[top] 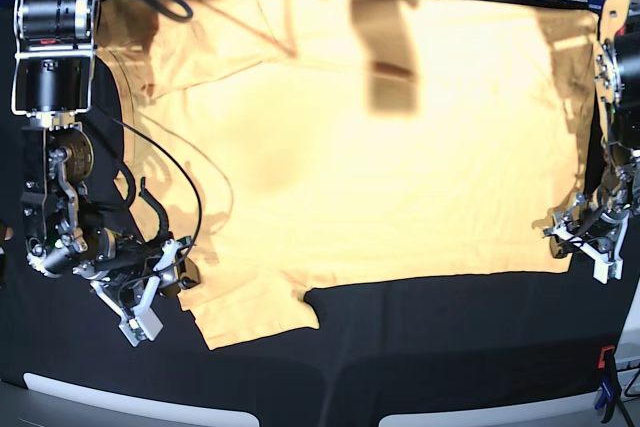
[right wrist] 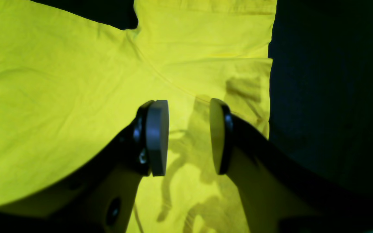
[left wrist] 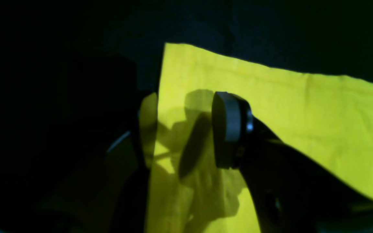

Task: Layout the t-shirt on the table in an organized manner, then fold the t-shirt properly
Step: 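Move both grippers to the shirt's side edges near the hem, then grasp the hem-side edges of the shirt with both grippers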

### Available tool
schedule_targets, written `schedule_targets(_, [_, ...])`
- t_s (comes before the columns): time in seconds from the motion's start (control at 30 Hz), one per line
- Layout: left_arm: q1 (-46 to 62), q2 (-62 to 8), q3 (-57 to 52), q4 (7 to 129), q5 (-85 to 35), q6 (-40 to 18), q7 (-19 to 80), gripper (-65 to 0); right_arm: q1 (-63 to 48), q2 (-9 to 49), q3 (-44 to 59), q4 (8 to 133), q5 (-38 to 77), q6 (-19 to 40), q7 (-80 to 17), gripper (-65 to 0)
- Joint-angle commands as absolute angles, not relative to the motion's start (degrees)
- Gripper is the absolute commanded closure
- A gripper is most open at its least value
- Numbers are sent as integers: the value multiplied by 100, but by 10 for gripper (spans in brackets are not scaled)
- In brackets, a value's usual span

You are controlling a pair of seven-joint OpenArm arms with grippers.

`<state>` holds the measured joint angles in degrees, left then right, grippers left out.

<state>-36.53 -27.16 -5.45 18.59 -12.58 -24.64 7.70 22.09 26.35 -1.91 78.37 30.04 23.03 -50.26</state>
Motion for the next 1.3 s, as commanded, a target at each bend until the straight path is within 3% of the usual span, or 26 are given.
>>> schedule_targets(0.0, [-3839, -2808, -548, 1935, -1308, -2486, 637, -256, 2394, 2700, -152, 7924, 3070, 2355, -4915, -206])
schedule_targets(0.13, [-3839, -2755, -548, 1935, -1468, -2571, 777, -256, 2397, 2698, -152, 7924, 3068, 2355, -4912, -206])
schedule_targets(0.27, [-3824, -2661, -548, 1935, -1507, -3157, 860, -256, 2397, 2700, -152, 7924, 3068, 2355, -4910, -206])
schedule_targets(0.4, [-3824, -2650, -548, 1935, -1498, -3177, 937, -236, 2397, 2705, -150, 7924, 3061, 2355, -4543, -206])
schedule_targets(0.57, [-3824, -2685, -548, 1935, -1481, -3105, 897, 0, 2445, 2724, -145, 7924, 3022, 2355, -3824, -206])
schedule_targets(0.73, [-3824, -2683, -552, 1935, -1455, -2740, 891, 0, 2571, 2718, -145, 7922, 2934, 2355, -4530, -206])
schedule_targets(1.03, [-3826, -2685, -552, 1951, -1332, -2637, 880, 0, 3065, 2714, -145, 7131, 2617, 2353, -4510, -239])
schedule_targets(1.07, [-3826, -2685, -552, 1959, -1332, -2637, 838, -46, 3135, 2714, -145, 7004, 2620, 2353, -4534, -239])
schedule_targets(1.13, [-3826, -2685, -552, 1964, -1332, -2637, 679, -212, 3218, 2711, -145, 6825, 2648, 2353, -4558, -239])
schedule_targets(1.17, [-3826, -2685, -552, 1964, -1332, -2637, 607, -256, 3238, 2716, -148, 6770, 2738, 2355, -4576, -239])
schedule_targets(1.27, [-3826, -2685, -552, 1964, -1326, -2504, 521, -265, 3236, 2711, -145, 6731, 2917, 2357, -4687, -239])
